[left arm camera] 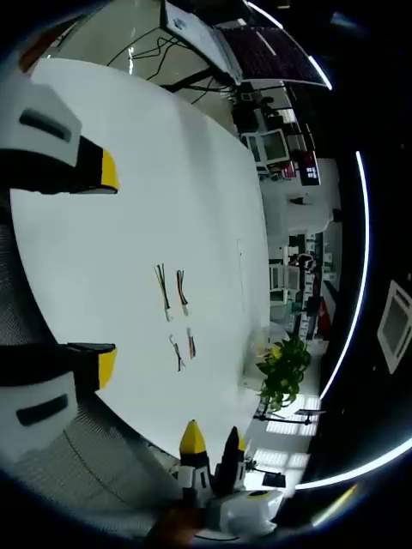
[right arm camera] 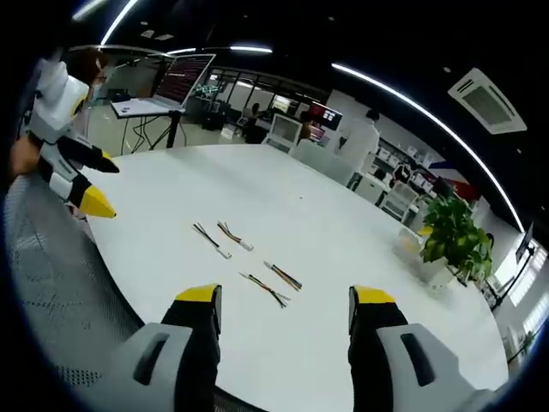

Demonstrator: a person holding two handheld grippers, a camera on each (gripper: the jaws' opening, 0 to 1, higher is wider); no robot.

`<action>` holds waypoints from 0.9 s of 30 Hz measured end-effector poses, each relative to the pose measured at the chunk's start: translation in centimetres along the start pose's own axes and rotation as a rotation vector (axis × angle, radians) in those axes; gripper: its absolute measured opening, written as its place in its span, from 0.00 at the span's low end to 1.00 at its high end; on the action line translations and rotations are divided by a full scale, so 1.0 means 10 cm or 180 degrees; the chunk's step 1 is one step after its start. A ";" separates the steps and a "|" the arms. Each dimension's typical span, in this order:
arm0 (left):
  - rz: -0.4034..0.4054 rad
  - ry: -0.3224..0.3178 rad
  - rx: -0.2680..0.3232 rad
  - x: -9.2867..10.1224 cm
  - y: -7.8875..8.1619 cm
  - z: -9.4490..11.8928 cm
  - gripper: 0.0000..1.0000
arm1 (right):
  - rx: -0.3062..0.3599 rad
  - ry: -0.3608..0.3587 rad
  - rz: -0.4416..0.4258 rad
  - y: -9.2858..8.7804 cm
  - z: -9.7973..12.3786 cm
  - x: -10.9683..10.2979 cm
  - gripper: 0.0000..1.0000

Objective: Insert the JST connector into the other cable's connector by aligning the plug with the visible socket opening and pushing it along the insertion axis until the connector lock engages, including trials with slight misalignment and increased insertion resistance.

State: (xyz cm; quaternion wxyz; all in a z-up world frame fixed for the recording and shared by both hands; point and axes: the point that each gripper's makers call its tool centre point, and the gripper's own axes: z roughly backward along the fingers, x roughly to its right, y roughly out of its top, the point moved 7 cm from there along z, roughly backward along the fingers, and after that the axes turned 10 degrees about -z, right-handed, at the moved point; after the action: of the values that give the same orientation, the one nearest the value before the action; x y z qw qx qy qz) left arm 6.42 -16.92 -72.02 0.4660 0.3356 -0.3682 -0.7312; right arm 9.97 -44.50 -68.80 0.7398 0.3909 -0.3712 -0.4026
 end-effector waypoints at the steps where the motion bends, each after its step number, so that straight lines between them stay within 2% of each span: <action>1: 0.0004 -0.0002 0.0003 0.00 0.00 0.00 0.68 | 0.0000 0.0003 0.0003 0.00 0.00 0.00 0.57; 27: -0.0022 -0.0004 -0.0020 0.00 0.00 0.00 0.66 | -0.0045 0.0048 0.0077 -0.02 -0.01 -0.02 0.56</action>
State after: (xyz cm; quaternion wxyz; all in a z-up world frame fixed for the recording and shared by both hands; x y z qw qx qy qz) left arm 6.42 -16.93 -72.06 0.4644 0.3349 -0.3651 -0.7341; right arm 9.91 -44.38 -69.02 0.7501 0.3842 -0.3675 -0.3932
